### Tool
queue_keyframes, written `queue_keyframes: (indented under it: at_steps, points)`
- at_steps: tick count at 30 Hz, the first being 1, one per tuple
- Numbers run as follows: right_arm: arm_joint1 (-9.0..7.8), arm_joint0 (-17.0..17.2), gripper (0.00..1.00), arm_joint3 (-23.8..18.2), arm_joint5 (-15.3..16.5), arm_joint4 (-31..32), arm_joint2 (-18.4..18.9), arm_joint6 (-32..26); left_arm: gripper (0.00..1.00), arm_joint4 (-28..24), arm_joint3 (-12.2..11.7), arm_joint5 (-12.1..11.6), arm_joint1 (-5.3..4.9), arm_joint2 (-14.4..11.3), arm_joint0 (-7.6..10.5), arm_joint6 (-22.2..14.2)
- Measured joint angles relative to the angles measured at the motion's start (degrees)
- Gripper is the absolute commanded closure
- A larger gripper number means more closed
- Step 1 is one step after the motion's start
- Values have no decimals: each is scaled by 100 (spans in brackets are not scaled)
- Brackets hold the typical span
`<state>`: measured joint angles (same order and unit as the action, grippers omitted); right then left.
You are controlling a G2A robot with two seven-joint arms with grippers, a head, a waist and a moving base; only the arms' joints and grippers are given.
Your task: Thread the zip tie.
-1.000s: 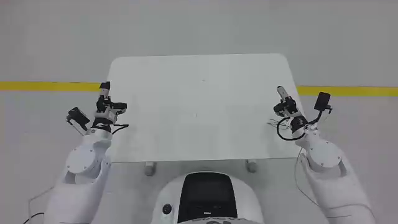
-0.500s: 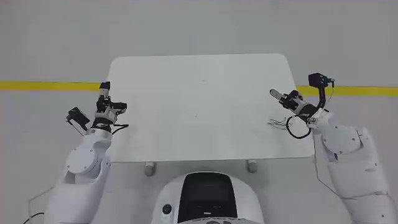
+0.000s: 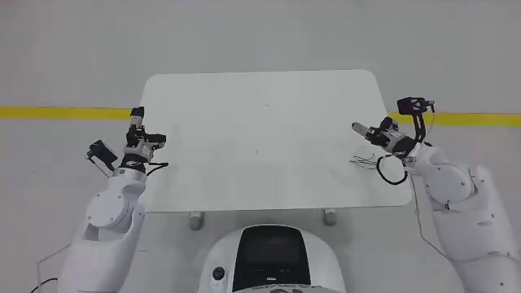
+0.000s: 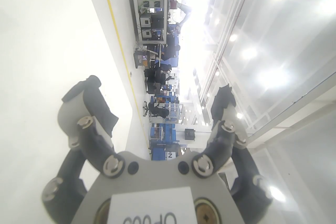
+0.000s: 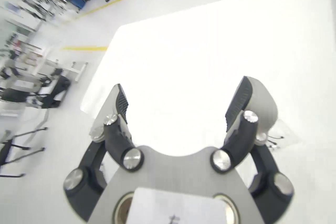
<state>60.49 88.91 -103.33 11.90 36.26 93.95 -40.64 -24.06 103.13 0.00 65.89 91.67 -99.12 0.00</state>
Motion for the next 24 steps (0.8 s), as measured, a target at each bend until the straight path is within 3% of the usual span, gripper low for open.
queue_keyframes:
  at_steps: [6, 15, 24]
  points:
    - [-146, -440, 0, -21, 760, 1179, -91, -1098, 0, 0, 0, 0, 0, 0, 0, 0]
    - [-357, -1237, 0, 538, 757, 1611, -1173, -2053, 0, 0, 0, 0, 0, 0, 0, 0]
    - [-371, -1250, 0, 540, 758, 1576, -1194, -2055, 0, 0, 0, 0, 0, 0, 0, 0]
